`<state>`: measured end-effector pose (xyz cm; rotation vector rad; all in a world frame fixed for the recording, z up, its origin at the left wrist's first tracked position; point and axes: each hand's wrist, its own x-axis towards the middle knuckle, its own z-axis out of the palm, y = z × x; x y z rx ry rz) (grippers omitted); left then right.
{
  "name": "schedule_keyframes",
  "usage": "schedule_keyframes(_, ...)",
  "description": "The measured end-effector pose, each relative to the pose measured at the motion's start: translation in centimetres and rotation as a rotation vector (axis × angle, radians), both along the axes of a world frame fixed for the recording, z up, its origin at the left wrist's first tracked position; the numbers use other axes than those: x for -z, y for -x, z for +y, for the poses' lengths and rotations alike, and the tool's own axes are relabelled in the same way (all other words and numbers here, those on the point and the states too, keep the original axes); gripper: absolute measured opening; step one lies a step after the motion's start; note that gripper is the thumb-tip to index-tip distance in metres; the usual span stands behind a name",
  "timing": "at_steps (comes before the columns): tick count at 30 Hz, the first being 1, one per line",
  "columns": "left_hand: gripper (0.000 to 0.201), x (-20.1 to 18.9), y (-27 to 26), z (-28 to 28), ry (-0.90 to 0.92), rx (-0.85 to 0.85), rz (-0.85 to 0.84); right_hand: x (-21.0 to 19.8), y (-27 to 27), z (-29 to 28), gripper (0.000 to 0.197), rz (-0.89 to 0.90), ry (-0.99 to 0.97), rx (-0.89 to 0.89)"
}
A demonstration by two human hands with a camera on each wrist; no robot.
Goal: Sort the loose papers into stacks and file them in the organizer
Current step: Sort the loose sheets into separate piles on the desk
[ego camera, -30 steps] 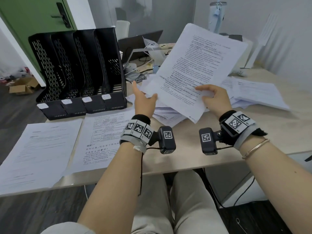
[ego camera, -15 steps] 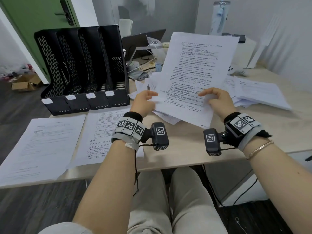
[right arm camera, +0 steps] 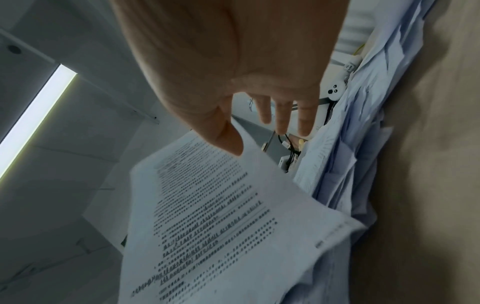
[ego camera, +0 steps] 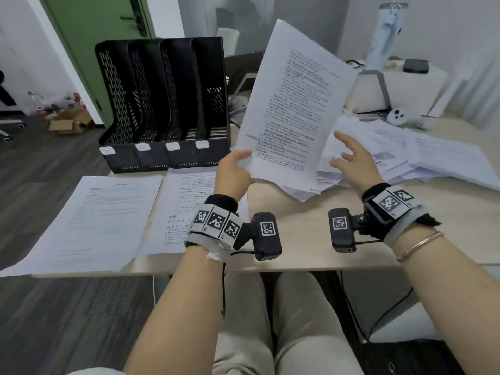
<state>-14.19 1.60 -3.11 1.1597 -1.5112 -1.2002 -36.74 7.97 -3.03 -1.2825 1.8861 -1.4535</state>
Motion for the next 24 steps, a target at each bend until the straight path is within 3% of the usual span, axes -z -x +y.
schedule_keyframes(6,0.063,0.6,-1.9,0.2,0.006,-0.151,0.112,0.5,-2.6,-1.5,0.049,0.007,-0.103,-0.093)
schedule_keyframes(14,0.061,0.8,-3.9,0.6,-0.095,-0.178,0.203,-0.3,-4.7,-2.1,0.042,0.039,-0.073,-0.18)
schedule_keyframes(20,0.066,1.0,-4.7,0.6,-0.136,-0.222,0.276,0.0,-5.8,-2.4,0.029,0.109,-0.178,-0.239)
schedule_keyframes(24,0.067,0.2,-4.6,1.2,-0.104,-0.202,0.324,0.5,-6.1,-1.9,0.034,0.02,-0.217,-0.291)
